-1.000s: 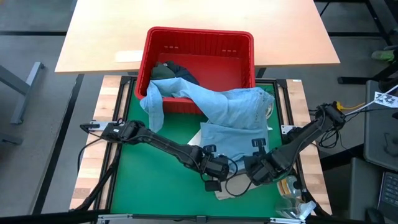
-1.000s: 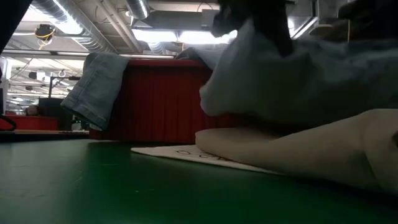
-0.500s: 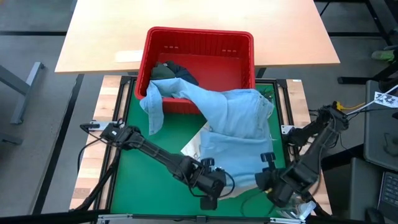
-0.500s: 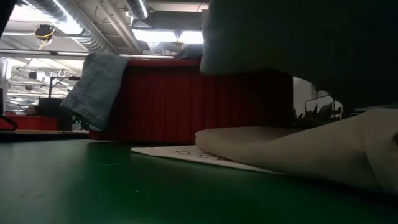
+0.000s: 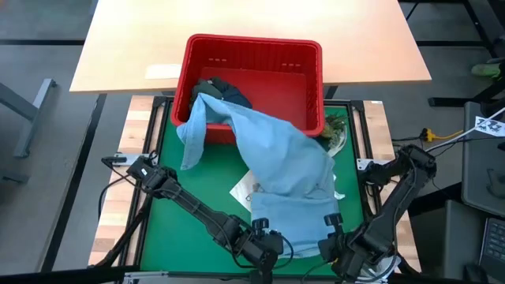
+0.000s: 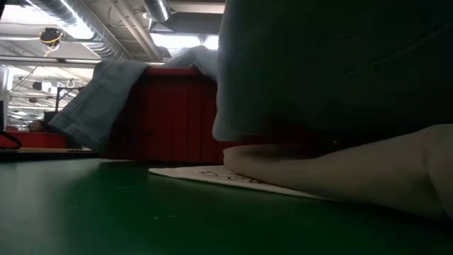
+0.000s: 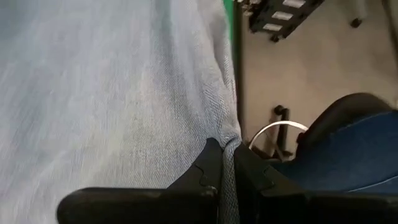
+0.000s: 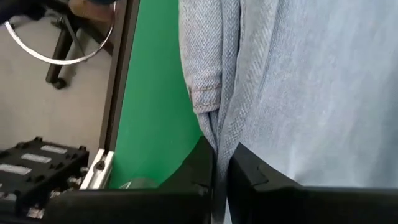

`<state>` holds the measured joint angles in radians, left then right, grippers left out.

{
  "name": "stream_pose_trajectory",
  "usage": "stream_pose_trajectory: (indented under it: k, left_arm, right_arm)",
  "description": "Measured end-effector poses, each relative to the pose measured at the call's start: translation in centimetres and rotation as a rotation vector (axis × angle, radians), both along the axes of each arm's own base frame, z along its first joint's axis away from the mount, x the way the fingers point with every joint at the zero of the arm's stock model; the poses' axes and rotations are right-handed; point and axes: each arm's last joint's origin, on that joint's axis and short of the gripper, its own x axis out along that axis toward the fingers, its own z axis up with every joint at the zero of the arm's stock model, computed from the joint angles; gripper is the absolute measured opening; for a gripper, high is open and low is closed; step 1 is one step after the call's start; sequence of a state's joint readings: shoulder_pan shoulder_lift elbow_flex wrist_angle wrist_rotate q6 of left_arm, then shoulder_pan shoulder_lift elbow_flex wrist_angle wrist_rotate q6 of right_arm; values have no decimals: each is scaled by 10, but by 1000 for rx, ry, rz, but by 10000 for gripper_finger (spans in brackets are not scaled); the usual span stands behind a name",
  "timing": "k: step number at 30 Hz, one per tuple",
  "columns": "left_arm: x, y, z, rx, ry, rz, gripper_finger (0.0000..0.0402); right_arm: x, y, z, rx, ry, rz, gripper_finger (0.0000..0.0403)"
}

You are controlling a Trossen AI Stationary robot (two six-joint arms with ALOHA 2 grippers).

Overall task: Fold Laundry from Bin
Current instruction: Fold the light blue jeans

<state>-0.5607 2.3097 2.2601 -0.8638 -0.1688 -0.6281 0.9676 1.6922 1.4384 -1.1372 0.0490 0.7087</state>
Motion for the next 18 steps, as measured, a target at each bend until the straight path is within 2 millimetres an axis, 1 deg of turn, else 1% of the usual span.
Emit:
stream_pose_trajectory:
  k: [5, 9, 13, 18]
  left_arm:
    - [3, -3, -8, -12, 19, -20, 8]
    - [3, -3, -9, -19, 22, -28, 11]
    - [3, -3, -9, -26, 27, -35, 27]
    - [1, -5, -9, -40, 40, -52, 54]
  right_arm:
    - [2, 3, -7, -16, 20, 11, 19]
    - [2, 3, -8, -17, 25, 10, 20]
    - [3, 4, -8, -7, 20, 10, 24]
    - [3, 4, -9, -4, 24, 12, 41]
